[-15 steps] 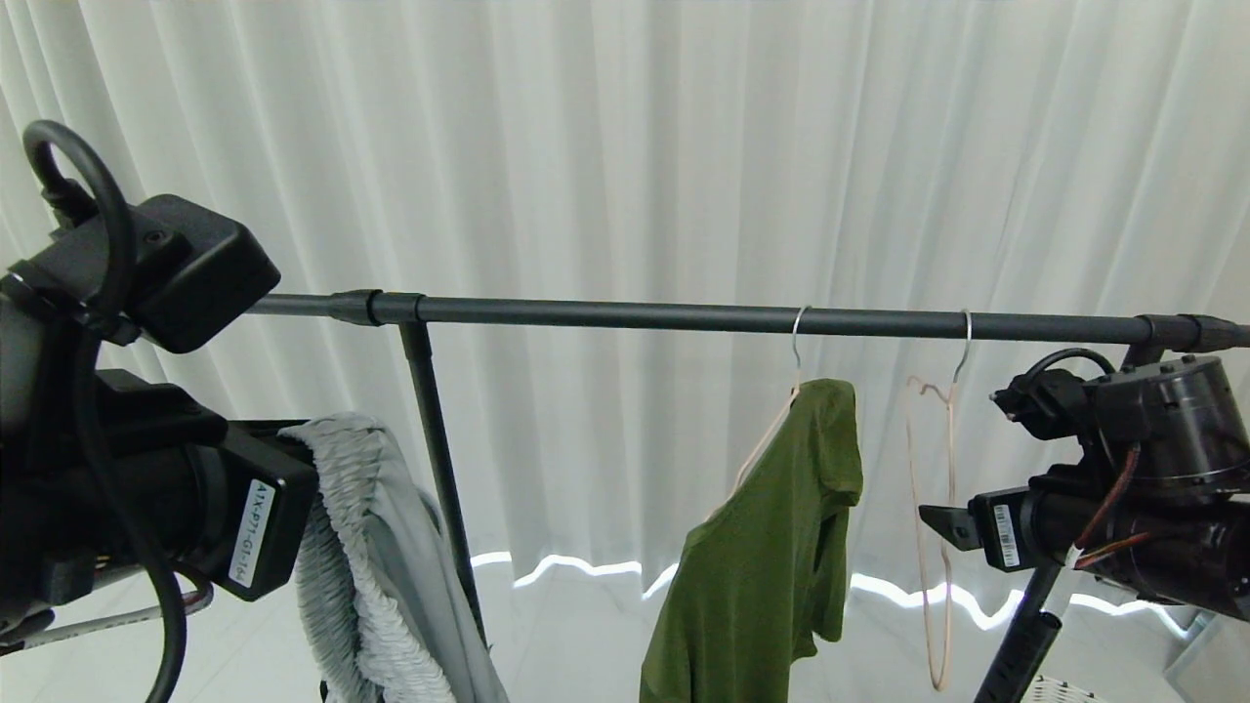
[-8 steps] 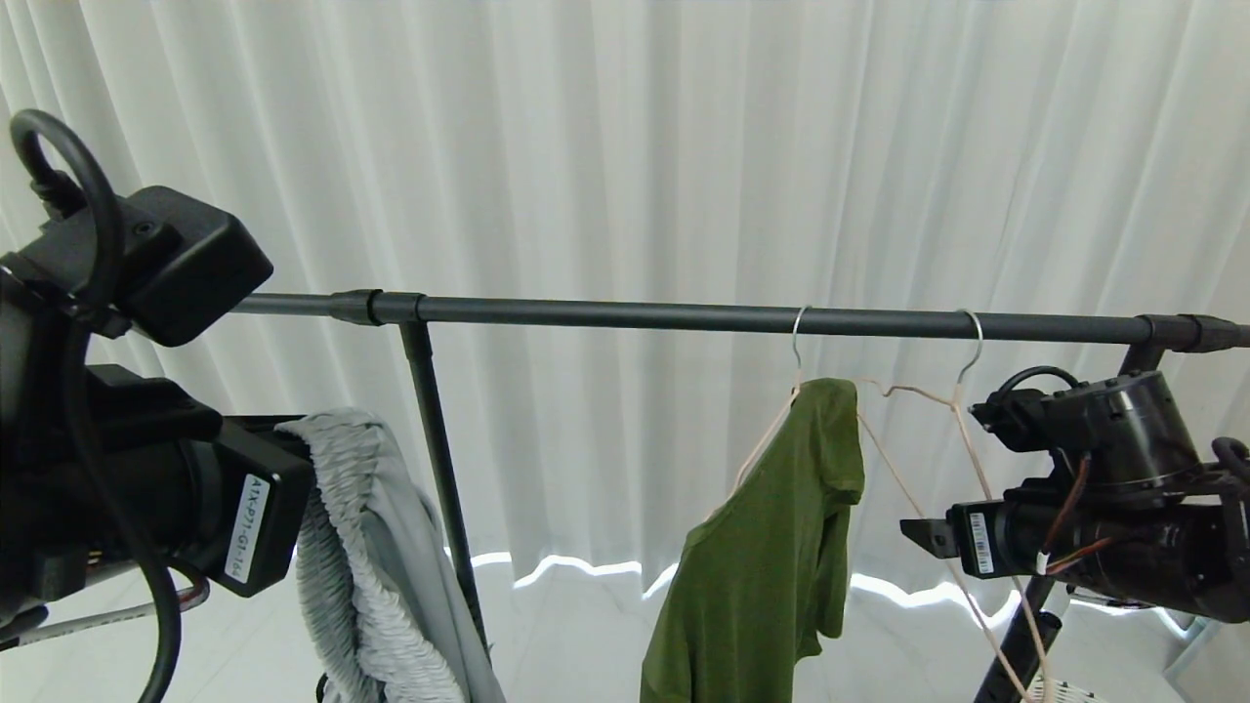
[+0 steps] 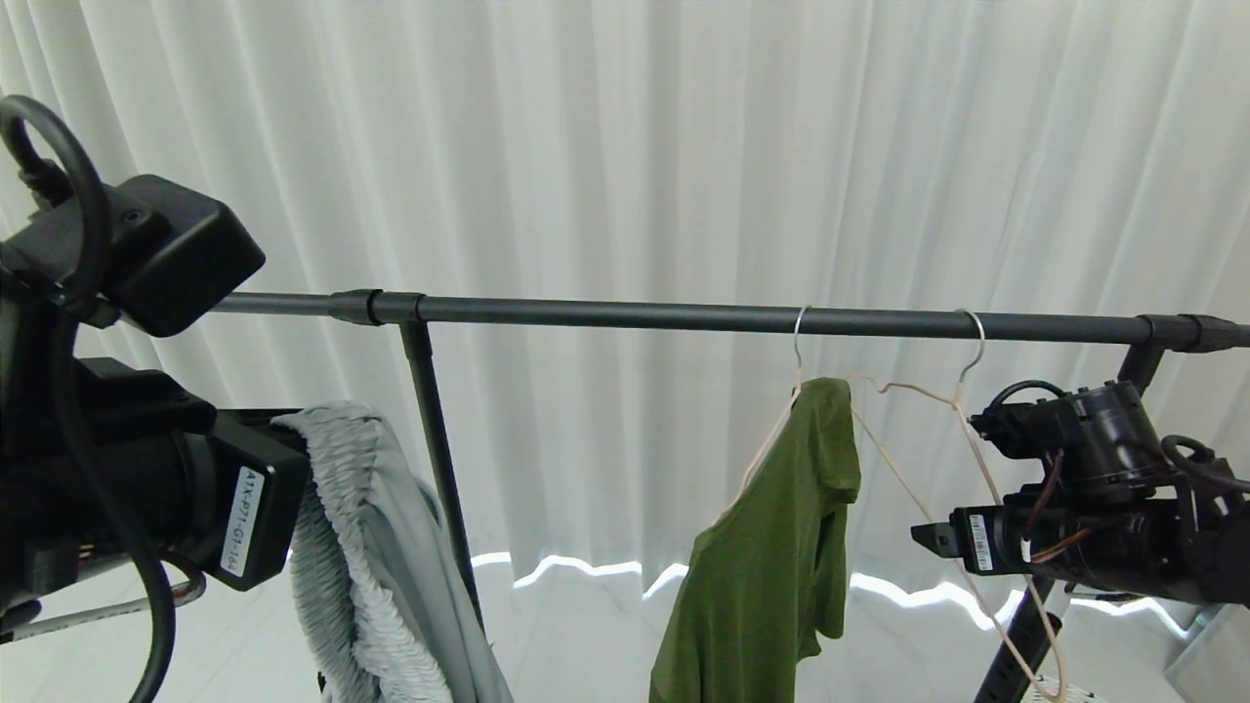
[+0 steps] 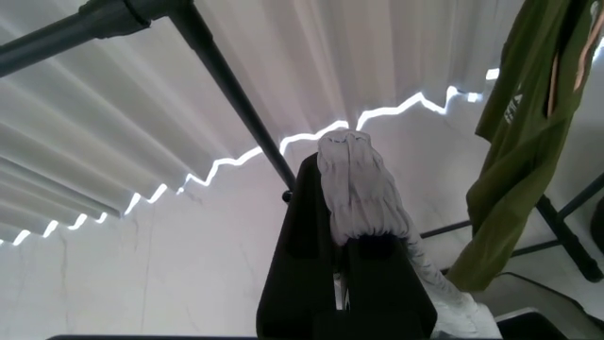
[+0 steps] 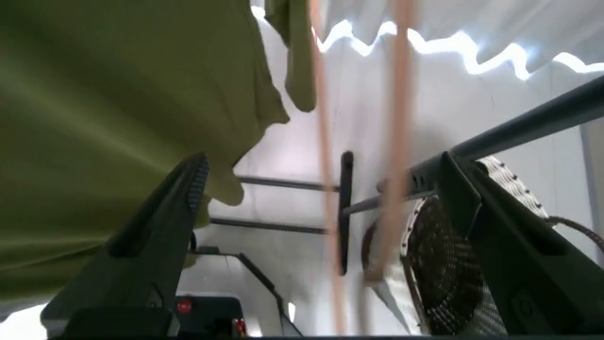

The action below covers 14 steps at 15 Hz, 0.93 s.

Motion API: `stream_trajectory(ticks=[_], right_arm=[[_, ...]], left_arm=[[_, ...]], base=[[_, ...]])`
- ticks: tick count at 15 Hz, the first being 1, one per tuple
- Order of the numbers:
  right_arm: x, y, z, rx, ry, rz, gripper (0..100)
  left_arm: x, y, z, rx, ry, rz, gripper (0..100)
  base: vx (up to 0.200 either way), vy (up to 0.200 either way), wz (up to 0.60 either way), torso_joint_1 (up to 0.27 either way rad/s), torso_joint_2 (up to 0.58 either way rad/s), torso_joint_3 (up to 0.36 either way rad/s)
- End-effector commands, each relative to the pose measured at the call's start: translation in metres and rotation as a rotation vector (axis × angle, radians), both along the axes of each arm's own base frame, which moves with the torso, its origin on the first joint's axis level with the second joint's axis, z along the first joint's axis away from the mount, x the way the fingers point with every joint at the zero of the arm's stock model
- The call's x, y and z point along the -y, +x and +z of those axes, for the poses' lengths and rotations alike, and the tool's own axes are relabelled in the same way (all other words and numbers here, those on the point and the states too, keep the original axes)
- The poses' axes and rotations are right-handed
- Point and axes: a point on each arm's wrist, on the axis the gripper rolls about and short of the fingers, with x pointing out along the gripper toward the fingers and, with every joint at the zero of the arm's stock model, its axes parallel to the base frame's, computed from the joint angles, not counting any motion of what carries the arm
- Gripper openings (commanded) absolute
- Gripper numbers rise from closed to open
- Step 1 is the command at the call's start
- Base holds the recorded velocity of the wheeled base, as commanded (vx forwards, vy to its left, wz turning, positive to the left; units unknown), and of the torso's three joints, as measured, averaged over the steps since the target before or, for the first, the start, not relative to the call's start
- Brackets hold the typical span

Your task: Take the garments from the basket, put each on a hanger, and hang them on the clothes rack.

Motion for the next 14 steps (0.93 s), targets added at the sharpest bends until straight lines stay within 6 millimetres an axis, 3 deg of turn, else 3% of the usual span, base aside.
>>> stream_trajectory(ticks=[1, 10, 14], right_arm=[[0.0, 0.001, 0.0, 0.0, -0.007, 0.005, 0], [0.004, -0.007, 0.011, 0.04, -0.023, 0.028, 0], [0.008, -0.018, 0.033, 0.129, -0.002, 0.037, 0]], left_arm=[[0.0, 0.0, 0.0, 0.001, 0.0, 0.002, 0], [0.001, 0.001, 0.002, 0.008, -0.008, 0.0, 0], [0.001, 0.001, 0.002, 0.018, -0.015, 0.0, 0]], base=[[0.0, 0.0, 0.0, 0.0, 0.0, 0.0], [0.0, 0.0, 0.0, 0.0, 0.0, 0.0], [0.0, 0.0, 0.0, 0.0, 0.0, 0.0]])
